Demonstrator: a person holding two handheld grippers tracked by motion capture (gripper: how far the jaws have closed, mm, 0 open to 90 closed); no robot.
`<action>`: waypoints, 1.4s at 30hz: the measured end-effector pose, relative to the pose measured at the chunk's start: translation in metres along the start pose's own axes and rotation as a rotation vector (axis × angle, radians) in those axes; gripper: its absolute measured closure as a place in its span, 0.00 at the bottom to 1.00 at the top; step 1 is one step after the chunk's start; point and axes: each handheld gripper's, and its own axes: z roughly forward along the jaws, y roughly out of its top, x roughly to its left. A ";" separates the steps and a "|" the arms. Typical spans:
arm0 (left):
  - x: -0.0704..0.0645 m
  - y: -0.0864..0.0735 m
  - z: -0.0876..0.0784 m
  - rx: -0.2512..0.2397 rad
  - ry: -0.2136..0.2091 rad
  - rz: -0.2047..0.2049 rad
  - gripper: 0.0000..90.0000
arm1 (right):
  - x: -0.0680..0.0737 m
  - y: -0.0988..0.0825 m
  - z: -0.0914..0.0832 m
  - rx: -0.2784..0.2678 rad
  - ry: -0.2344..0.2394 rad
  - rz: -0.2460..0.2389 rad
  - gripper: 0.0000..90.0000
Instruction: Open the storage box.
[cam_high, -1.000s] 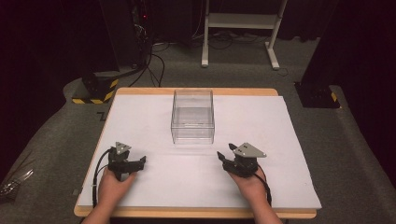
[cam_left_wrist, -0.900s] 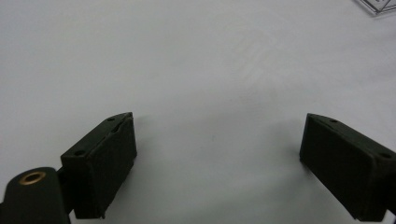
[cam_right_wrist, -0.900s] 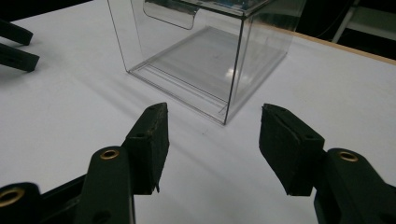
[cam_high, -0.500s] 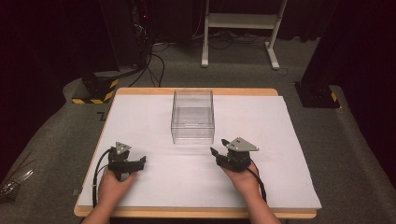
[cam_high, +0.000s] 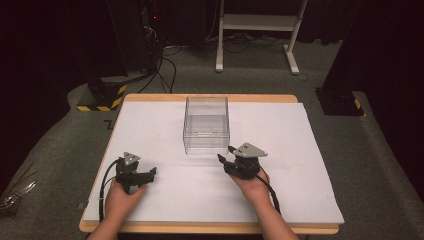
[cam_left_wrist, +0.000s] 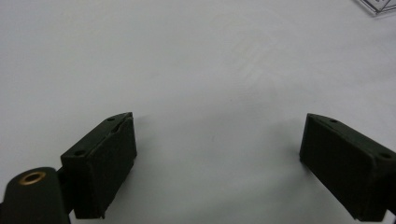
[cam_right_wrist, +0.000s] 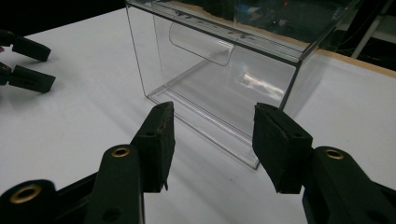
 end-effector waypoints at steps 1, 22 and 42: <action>0.000 0.000 0.000 0.000 0.000 0.000 0.13 | 0.000 0.001 0.002 0.001 0.004 0.001 0.55; 0.000 0.000 0.000 0.000 0.000 0.000 0.13 | 0.001 0.014 0.033 -0.003 0.033 0.056 0.48; 0.000 0.000 0.000 0.001 -0.001 0.000 0.13 | -0.007 0.017 0.054 -0.039 0.049 0.129 0.56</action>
